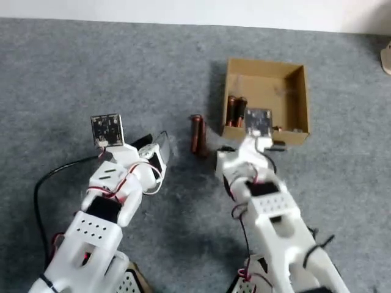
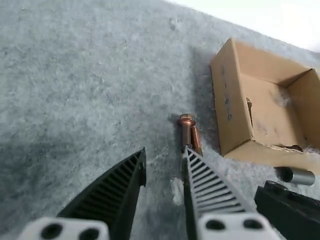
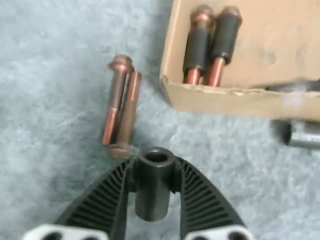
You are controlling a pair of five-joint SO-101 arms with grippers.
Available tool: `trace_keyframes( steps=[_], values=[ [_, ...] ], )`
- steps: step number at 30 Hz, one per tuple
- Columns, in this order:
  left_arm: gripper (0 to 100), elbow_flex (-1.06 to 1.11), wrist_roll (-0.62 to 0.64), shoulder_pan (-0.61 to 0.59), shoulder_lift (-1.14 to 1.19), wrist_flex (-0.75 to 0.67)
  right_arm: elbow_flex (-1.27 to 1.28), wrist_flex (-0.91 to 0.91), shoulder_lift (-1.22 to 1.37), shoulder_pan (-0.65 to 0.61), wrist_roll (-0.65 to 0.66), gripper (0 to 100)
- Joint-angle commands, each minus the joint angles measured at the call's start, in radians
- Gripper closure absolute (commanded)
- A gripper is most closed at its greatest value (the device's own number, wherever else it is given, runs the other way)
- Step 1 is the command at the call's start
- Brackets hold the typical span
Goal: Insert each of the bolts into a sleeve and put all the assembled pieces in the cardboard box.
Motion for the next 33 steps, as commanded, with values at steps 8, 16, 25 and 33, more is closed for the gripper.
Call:
trace_keyframes(
  steps=[8,16,25,33],
  values=[
    [88,-0.357,-0.006,0.015,0.312,0.245,0.189,-0.326,-0.13,0.036,0.049,99.4],
    [88,-0.704,-0.009,0.045,0.811,0.301,0.232,-0.418,-0.128,0.074,0.051,99.4],
    [88,-0.914,-0.189,0.159,1.102,0.296,0.234,-0.418,-0.127,0.074,0.124,99.4],
    [88,-0.986,-0.192,0.15,1.256,0.147,0.234,-0.418,-0.127,0.074,0.127,99.4]
  ],
)
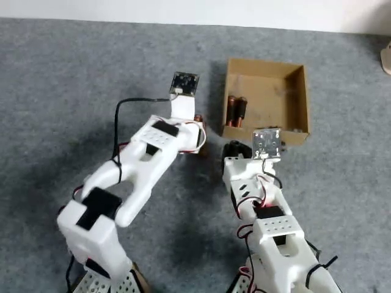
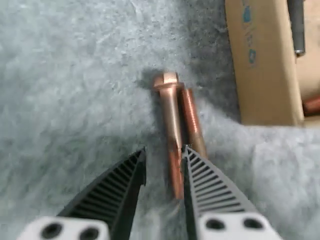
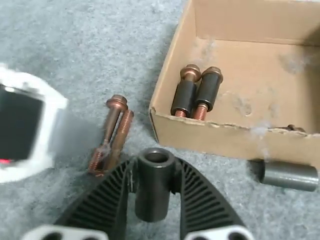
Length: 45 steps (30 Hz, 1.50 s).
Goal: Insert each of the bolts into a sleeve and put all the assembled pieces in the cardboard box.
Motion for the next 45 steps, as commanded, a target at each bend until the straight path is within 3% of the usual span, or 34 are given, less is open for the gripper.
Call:
trace_keyframes(
  steps=[1,10,14,15,21,25,28,33,36,45],
  values=[
    [88,-0.048,-0.009,0.018,0.045,-0.098,-0.007,-0.022,-0.03,0.013,0.017,99.4],
    [88,-0.15,-0.005,0.008,0.202,-0.087,-0.007,-0.022,-0.03,0.013,0.017,99.4],
    [100,-0.202,-0.005,0.005,0.217,-0.014,-0.007,-0.022,-0.031,0.013,0.017,99.4],
    [99,-0.2,-0.005,0.005,0.217,-0.012,-0.007,-0.022,-0.031,0.013,0.017,99.4],
    [100,-0.18,-0.006,0.013,0.188,-0.009,-0.007,-0.022,-0.042,-0.001,0.018,99.4],
    [100,-0.059,-0.005,0.013,0.021,-0.037,-0.007,-0.024,-0.042,-0.004,0.04,99.4],
    [100,0.136,-0.011,0.018,-0.162,-0.215,-0.007,-0.024,-0.044,-0.021,0.133,99.4],
    [100,0.516,-0.012,0.012,-0.412,-0.721,-0.005,-0.022,-0.044,-0.065,0.209,99.4],
    [100,0.651,-0.012,0.01,-0.504,-0.948,-0.005,-0.022,-0.044,-0.081,0.233,99.4],
    [100,0.773,-0.005,0.016,-0.558,-1.235,0.128,-0.03,-0.248,-0.191,0.324,99.4]
  ],
)
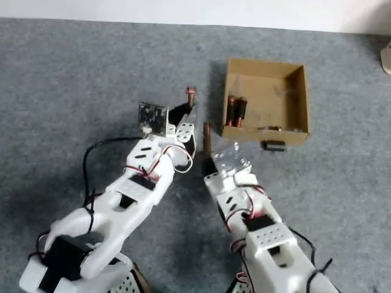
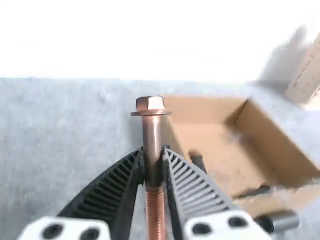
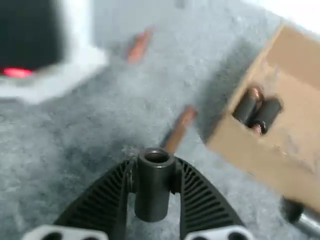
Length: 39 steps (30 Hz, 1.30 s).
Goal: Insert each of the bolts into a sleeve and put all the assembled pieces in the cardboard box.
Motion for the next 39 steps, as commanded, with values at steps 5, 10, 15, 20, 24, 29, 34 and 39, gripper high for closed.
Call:
trace_keyframes(
  steps=[5,10,15,20,24,29,34,39],
  values=[
    [100,0.073,-0.009,0.036,-0.054,-0.264,0.16,-0.024,-0.375,-0.018,0.011,99.4],
    [100,0.148,-0.009,0.044,-0.143,-0.371,0.24,0.067,-0.582,-0.018,0.011,99.4],
    [100,0.203,-0.005,0.047,-0.295,-0.371,0.239,0.145,-0.647,-0.035,0.009,99.4],
    [100,0.28,-0.003,0.093,-0.464,-0.37,0.239,0.148,-0.647,-0.044,0.009,99.4],
    [100,0.32,-0.005,0.179,-0.591,-0.288,0.239,0.148,-0.65,-0.044,0.009,99.4],
    [100,0.318,-0.005,0.203,-0.71,-0.107,0.239,0.148,-0.651,-0.045,0.009,99.4],
    [100,0.32,-0.008,0.197,-0.739,-0.087,0.239,0.148,-0.654,-0.056,-0.069,99.4],
    [100,0.317,-0.008,0.199,-0.688,-0.092,0.239,0.147,-0.654,-0.058,-0.089,99.4]
  ],
)
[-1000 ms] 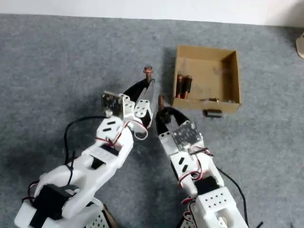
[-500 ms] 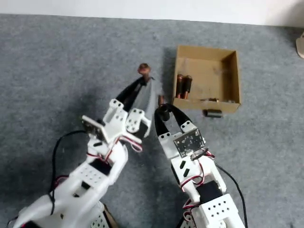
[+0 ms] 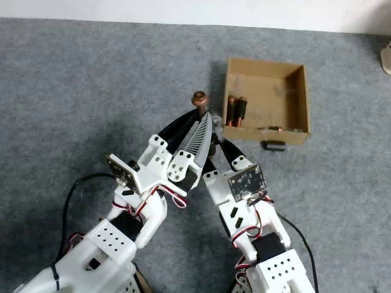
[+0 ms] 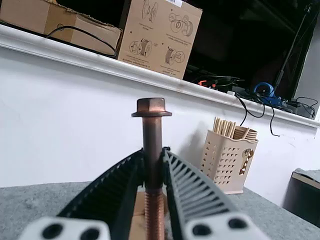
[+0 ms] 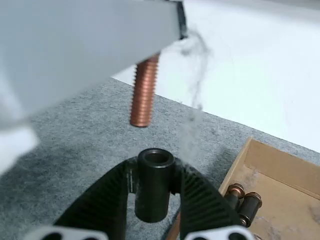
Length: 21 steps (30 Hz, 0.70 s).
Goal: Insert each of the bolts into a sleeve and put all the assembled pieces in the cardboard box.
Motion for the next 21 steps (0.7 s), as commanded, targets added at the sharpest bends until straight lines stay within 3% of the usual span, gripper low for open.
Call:
trace_keyframes(
  steps=[1,9,21],
  values=[
    [100,-0.015,-0.008,0.016,0.021,-0.003,0.143,0.001,-0.024,-0.013,-0.018,99.4],
    [100,-0.03,-0.009,0.007,0.054,-0.003,0.143,0.001,-0.024,-0.039,-0.112,99.4],
    [100,-0.021,-0.006,-0.005,0.064,0.002,0.142,-0.005,-0.025,-0.041,-0.117,99.4]
  ],
)
